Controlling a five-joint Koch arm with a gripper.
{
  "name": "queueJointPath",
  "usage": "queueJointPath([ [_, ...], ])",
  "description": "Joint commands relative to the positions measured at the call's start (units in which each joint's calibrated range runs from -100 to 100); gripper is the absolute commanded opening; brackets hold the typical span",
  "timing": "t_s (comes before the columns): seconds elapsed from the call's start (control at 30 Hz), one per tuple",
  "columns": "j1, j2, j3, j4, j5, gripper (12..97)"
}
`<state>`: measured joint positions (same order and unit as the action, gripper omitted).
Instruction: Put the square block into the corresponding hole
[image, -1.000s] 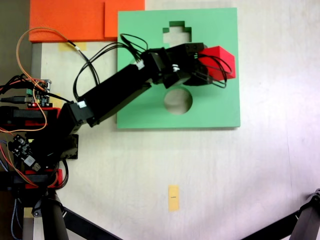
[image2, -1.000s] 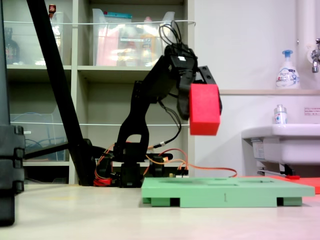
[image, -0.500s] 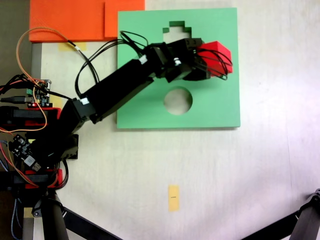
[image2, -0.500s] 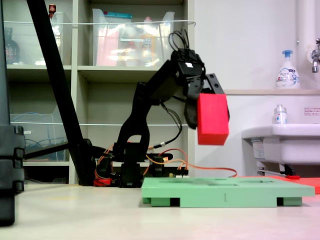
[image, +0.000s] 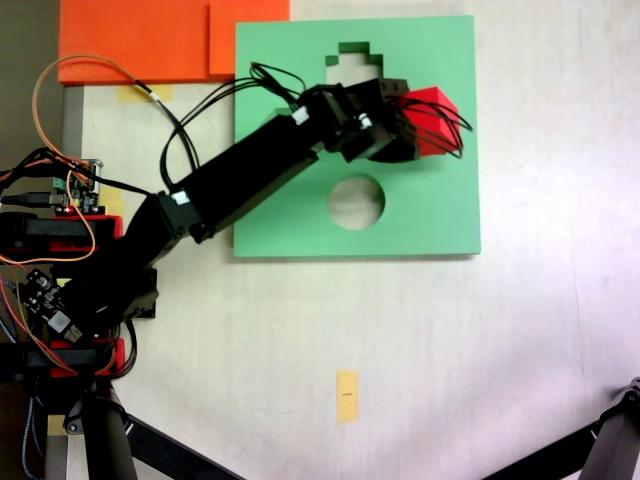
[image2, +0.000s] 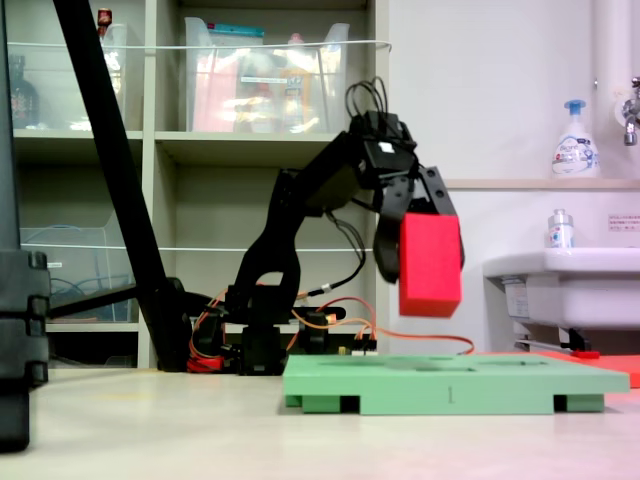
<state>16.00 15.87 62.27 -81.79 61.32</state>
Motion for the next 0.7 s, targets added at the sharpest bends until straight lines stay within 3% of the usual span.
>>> queueJointPath([
  [0.0,0.44,-0.65,4.23,2.59,0.44,28.2],
  [0.67,0.83,2.15,4.23,1.92,0.63,28.2],
])
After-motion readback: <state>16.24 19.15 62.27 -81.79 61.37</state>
